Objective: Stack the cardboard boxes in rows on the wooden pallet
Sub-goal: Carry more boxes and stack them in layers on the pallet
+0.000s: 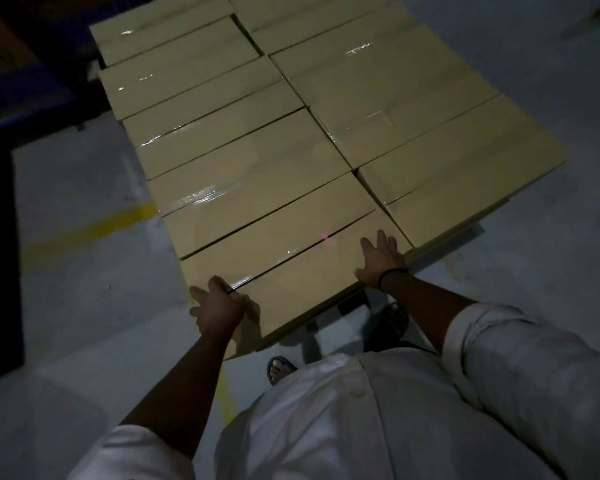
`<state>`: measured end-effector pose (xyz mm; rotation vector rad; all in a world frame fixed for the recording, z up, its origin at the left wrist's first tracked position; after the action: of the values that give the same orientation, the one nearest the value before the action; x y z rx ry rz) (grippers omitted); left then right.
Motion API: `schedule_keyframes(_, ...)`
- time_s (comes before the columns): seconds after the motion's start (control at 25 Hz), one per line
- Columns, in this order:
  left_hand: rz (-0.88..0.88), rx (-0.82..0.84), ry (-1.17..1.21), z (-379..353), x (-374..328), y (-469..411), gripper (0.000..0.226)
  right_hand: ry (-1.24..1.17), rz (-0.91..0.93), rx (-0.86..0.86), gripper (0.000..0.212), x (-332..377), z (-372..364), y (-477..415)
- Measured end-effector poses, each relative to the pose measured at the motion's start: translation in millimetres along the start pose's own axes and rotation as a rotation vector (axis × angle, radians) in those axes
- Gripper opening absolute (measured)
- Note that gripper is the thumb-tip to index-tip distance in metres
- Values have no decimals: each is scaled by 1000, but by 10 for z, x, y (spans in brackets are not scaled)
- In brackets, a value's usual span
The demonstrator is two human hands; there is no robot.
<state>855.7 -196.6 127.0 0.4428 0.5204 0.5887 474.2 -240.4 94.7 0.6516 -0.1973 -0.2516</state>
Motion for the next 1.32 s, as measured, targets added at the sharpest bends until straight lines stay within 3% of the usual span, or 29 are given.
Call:
schedule_keyframes(0.32,-44,45,-45,19,-120,-73,68,38,7,17,83,-7,-3,-59)
schedule_keyframes(0.56,-47,59,-58,73,-82,-153,72,84,43,-18,80,142,144,-37)
schedule_keyframes(0.84,-86,51,27,400,91,-394,88,-7,181,-125,78,1085,341,149)
schedule_keyframes(1.08,-185,22,180,703,354,-365,75,-40,296,-123,78,1995,-8,468)
schedule_keyframes(1.32,-93,-3,351,855,655,-236,70,-12,433,-75,74,2659,-296,687)
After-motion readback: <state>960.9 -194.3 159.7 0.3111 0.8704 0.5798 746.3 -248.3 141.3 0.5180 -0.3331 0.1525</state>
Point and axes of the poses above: each hand's wrist, its own y-axis away from the middle knuckle, its own z-axis out of the back of the hand, x = y × z, the point moved 9 cm from there along -y, towards the middle knuckle, and after that the axes turned 2 degrees about -z, right-handed, at the moved point
